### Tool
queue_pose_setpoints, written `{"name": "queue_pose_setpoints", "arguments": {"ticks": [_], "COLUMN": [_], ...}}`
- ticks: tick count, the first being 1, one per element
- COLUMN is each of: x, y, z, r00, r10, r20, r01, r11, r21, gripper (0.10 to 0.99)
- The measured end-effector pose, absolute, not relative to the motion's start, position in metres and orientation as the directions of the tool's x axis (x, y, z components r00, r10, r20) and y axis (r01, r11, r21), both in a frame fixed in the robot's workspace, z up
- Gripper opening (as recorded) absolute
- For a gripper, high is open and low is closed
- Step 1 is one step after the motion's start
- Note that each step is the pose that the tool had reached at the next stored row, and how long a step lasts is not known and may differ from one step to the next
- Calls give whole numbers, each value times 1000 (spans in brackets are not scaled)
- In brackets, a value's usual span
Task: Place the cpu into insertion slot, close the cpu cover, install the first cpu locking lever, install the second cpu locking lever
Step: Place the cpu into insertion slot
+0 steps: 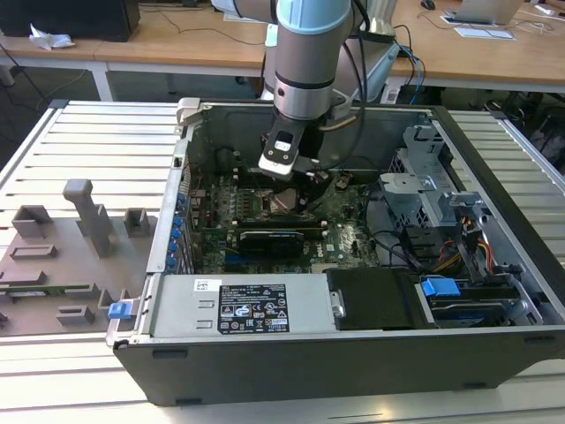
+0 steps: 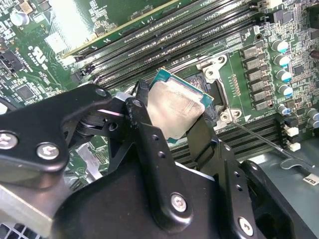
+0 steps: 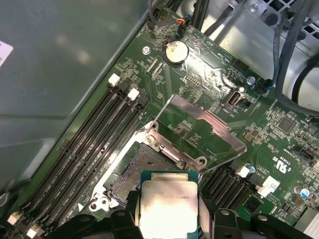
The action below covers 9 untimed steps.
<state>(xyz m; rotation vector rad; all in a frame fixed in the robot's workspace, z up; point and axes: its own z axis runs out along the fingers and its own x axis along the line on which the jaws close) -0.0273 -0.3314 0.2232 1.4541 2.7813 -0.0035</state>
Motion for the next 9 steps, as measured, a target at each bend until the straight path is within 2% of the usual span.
{"name": "queue_pose_setpoints", "arguments": {"ticks": [9], "x": [-27], "y": [-331], "z": [223], "r00": [-522], "r10": [853], "r20": [-5], "r01": [853], "r11": [522], "r21": [-1], "gripper": [545]}}
